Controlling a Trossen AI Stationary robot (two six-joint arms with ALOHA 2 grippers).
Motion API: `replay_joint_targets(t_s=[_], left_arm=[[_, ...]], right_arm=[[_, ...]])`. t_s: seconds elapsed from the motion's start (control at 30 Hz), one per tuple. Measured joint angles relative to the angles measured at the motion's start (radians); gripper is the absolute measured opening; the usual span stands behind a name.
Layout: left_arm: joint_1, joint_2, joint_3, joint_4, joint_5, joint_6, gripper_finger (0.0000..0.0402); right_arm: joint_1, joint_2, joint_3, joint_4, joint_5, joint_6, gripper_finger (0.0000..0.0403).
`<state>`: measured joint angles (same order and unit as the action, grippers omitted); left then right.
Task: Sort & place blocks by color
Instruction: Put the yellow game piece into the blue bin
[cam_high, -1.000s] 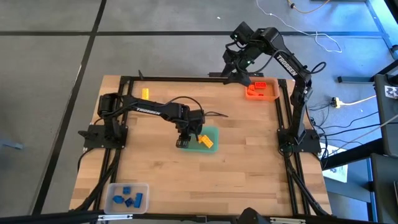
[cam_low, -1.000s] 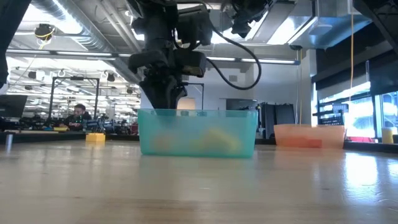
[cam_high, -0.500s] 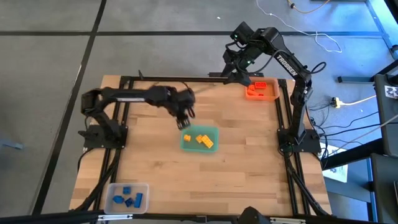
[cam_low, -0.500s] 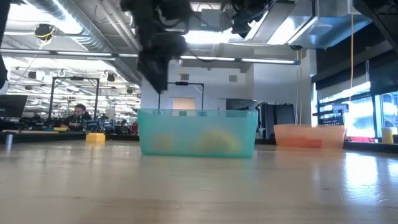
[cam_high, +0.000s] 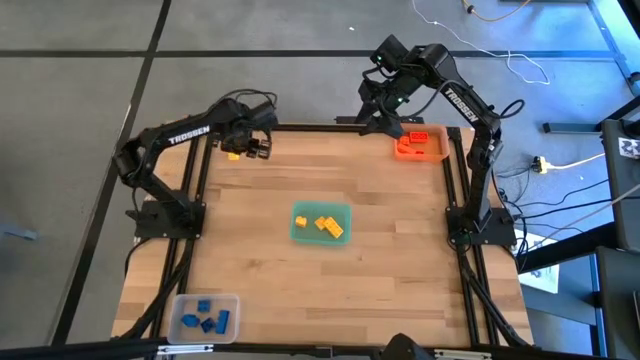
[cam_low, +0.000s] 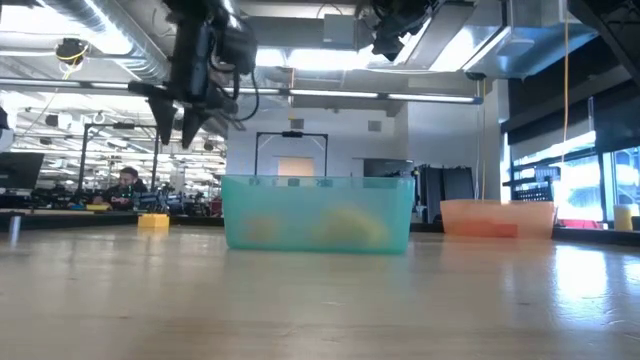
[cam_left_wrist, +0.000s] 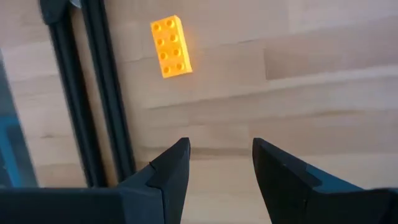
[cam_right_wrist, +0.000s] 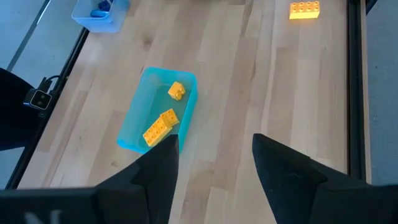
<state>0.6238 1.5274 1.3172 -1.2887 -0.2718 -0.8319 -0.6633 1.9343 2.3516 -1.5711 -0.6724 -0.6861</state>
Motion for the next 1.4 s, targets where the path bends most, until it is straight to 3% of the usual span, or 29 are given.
replay_joint_targets(t_s=[0.37,0.67,1.4], left_arm=[[0.241,0.052,-0.125,0.134,0.11,0.008,0.0166],[0.354,0.052,-0.201,0.283,0.161,0.031,0.0166],[0.436,0.232,-0.202,0.342,0.139,0.084,0.0166]], right_arm=[[0.0,0.0,0.0,0.0,0.0,-0.036,0.0205],[0.0,0.0,0.0,0.0,0.0,-0.056,0.0205],[0.0,0.0,0.0,0.0,-0.001,-0.06,0.0205]])
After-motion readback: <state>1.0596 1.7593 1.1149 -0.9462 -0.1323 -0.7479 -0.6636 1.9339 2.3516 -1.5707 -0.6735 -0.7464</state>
